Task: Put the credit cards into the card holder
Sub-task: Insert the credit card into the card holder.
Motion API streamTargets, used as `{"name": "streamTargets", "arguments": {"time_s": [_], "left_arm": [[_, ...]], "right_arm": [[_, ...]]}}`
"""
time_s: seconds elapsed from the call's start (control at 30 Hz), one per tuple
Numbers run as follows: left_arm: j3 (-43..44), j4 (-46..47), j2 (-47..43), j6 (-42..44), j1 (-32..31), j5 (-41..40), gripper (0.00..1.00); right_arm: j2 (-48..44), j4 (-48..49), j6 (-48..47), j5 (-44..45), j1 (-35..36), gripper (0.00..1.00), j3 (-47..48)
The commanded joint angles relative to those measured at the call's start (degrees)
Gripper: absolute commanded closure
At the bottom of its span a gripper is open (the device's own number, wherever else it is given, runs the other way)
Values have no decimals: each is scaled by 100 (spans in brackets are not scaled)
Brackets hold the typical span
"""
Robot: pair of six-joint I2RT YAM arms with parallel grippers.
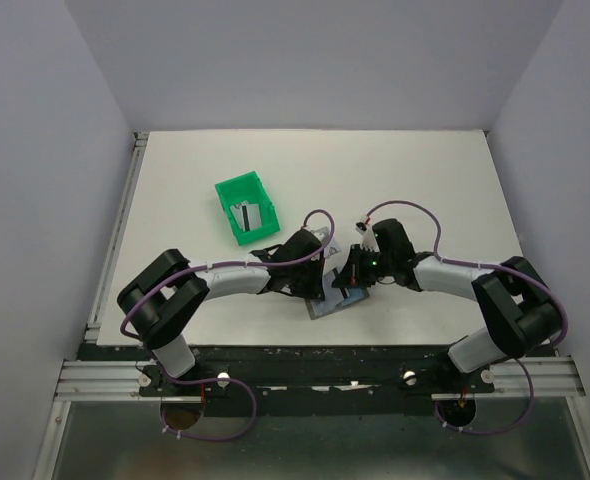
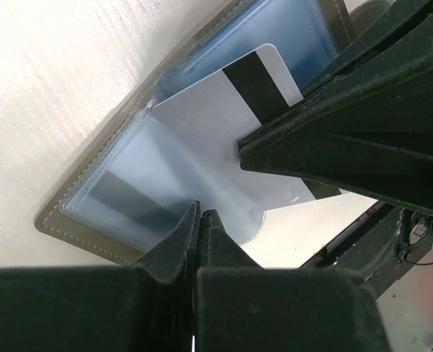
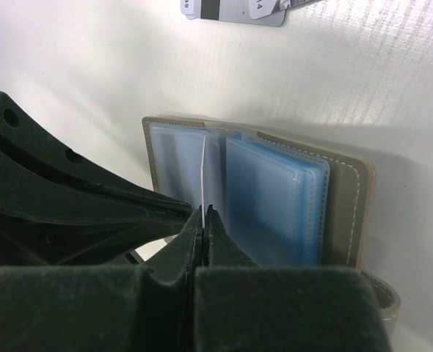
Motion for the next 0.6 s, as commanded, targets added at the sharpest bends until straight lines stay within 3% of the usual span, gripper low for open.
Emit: {"name": "streamTargets", "arguments": {"time_s": [0.0, 0.57], "left_arm": [[-186, -281, -3, 46, 5, -221, 100], [-195, -808, -961, -7, 5, -853, 100]], "right_arm": [[124, 228, 120, -261, 4, 99, -93], [388, 316, 261, -217, 4, 99, -207]]}}
